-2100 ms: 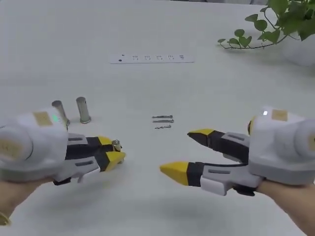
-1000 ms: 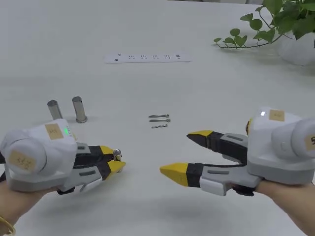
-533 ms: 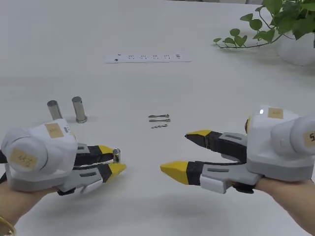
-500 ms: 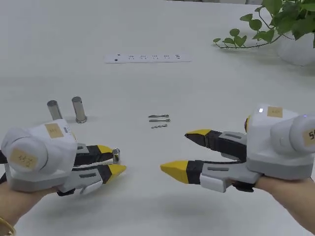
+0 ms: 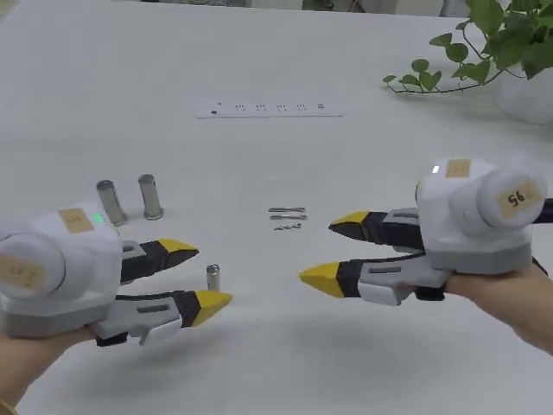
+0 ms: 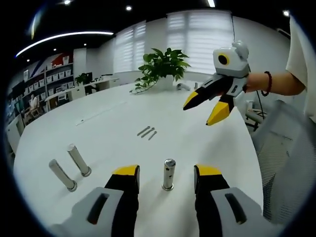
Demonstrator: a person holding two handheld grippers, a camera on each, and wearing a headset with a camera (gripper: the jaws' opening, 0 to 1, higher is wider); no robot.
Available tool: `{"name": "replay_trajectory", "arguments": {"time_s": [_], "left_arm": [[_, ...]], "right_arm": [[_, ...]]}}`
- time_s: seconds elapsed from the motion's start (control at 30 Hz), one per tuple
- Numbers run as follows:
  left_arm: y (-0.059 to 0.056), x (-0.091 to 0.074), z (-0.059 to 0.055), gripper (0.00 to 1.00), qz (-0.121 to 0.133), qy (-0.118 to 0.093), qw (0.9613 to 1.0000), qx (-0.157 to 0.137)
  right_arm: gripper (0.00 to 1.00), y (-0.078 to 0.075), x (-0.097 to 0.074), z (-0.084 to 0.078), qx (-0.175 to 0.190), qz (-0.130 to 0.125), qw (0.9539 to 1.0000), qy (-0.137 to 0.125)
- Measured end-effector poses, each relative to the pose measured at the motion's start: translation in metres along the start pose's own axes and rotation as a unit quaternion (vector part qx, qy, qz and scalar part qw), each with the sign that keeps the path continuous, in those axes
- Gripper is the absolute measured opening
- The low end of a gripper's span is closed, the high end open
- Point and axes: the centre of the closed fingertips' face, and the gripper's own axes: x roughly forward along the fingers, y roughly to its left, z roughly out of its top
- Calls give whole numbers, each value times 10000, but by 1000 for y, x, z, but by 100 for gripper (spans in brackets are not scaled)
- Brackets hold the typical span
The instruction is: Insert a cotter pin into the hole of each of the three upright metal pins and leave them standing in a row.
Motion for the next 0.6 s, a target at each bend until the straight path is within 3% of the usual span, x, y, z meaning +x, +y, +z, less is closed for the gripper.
{"name": "replay_trajectory", "arguments": {"time_s": [0.43,0.6], "left_arm": [[-2,-21,0,57,253,-40,9990,-378],[-4,-26,4,60,315,-103,9987,-376]], "right_arm": [[39,-28,27,-3,-452,144,9975,515],[37,-35,37,-7,-569,257,9951,769]]}}
